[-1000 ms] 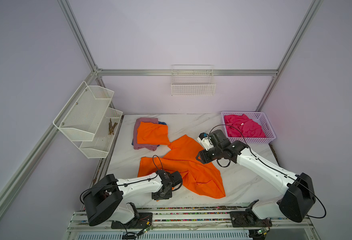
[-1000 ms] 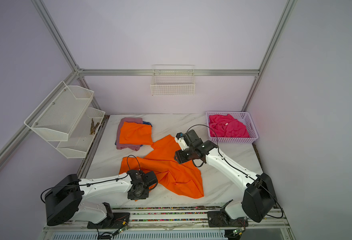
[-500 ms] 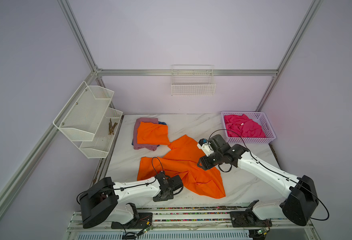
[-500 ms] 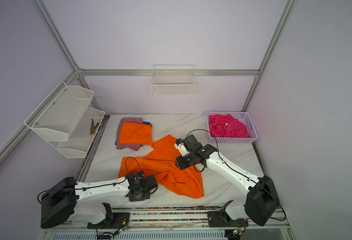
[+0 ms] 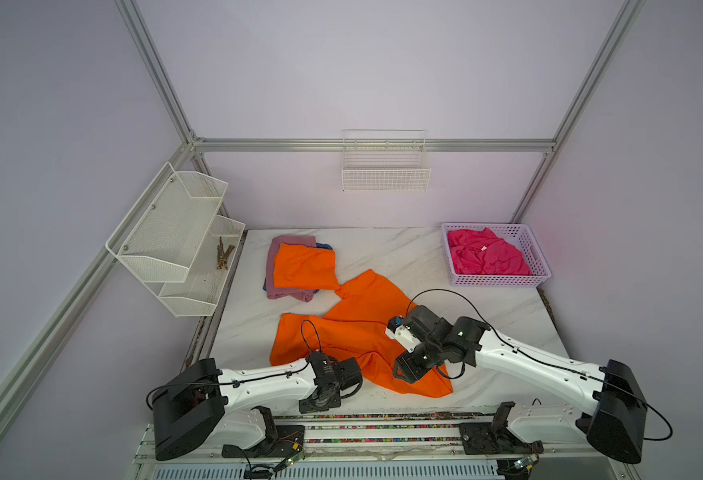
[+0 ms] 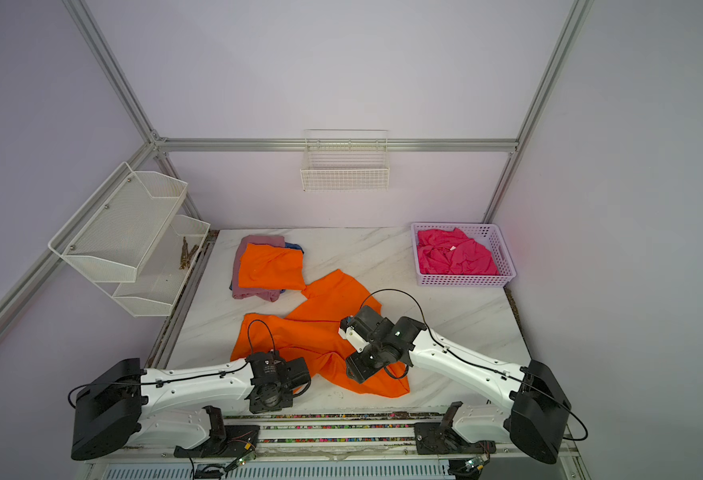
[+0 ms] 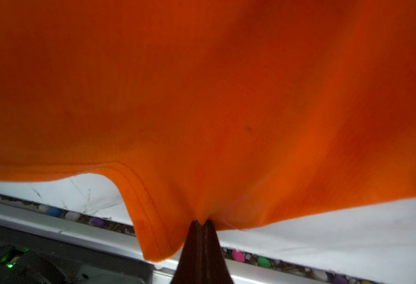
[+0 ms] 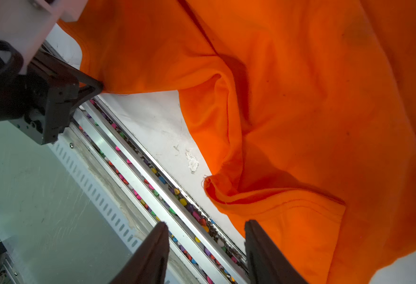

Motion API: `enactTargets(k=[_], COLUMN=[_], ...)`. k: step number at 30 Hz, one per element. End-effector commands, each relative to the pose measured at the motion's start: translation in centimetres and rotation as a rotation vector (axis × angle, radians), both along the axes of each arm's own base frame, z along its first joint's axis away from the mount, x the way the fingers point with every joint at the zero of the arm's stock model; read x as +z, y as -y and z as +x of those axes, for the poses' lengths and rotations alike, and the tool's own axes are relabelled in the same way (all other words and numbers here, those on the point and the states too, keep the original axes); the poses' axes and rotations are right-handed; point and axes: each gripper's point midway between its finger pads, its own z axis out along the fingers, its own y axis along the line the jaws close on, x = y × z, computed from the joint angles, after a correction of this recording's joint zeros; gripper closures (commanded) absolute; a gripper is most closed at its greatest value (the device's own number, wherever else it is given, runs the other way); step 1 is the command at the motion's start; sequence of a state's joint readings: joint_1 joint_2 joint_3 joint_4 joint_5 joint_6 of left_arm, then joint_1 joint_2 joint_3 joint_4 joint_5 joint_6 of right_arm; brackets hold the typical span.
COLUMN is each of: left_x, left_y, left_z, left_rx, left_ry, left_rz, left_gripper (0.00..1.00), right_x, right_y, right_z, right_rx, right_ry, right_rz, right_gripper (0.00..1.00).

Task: Fold and stack t-shirts
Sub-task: Flatten out the T-shirt at the center of the board.

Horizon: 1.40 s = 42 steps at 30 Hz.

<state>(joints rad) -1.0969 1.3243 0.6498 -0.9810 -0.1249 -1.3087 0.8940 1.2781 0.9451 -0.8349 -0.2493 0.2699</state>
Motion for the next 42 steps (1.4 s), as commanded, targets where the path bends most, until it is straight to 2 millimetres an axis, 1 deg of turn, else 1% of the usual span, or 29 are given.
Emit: enactTargets(k=[1,4,8,13,18,24,27,29,35,42], left_x=[0.1,0.0,0.0,0.2,0.2,0.3,0.2,0.2,0.2,0.4], left_y=[0.2,-0.1,-0.9,-1.6,-1.8,-1.7,-1.5,-1.4,-1.3,-1.5], left_z=[-0.3,-0.7,-1.3,-1.5,-1.5,-1.2,-1.1,-1.0,-1.1,-1.0], left_rx=[0.005,0.018,0.053,0.067,0.059,0.037,0.023,0.011,0.001,-0.002], left_ry=[-0.011,-0.011,-0.008,0.005,0.010,0.017,0.017,0.017,0.015,0.039], left_rz=[0.001,-0.007,-0.011,-0.008,-0.008,0.002,-0.003,-0.006,-0.021,-0.042], left_gripper=[1.00,1.00,1.00,1.00,1.00,1.00,1.00,1.00,1.00,1.00], right_x=[-0.1,-1.3,-1.8,-2.6,-3.0,-3.5,-3.6,-3.9,-5.8,-6.4], right_y=[1.3,2.5,3.5,4.5,5.3,7.5,8.7,9.2,8.4,8.0], right_z=[-0.2,0.0,1.2,1.7,1.6,0.8,0.9,0.9,0.7,1.2], right_rx=[-0.037,-0.073,-0.151,-0.260,-0.327,-0.495,-0.572,-0.611,-0.619,-0.614], right_ry=[0.029,0.043,0.085,0.083,0.063,0.042,0.069,0.071,0.033,0.056], right_rz=[-0.049,-0.124,-0.174,-0.219,-0.247,-0.244,-0.244,-0.246,-0.216,-0.196], right_gripper=[0.44,0.43,0.43,0.43,0.43,0.44,0.44,0.44,0.44,0.45])
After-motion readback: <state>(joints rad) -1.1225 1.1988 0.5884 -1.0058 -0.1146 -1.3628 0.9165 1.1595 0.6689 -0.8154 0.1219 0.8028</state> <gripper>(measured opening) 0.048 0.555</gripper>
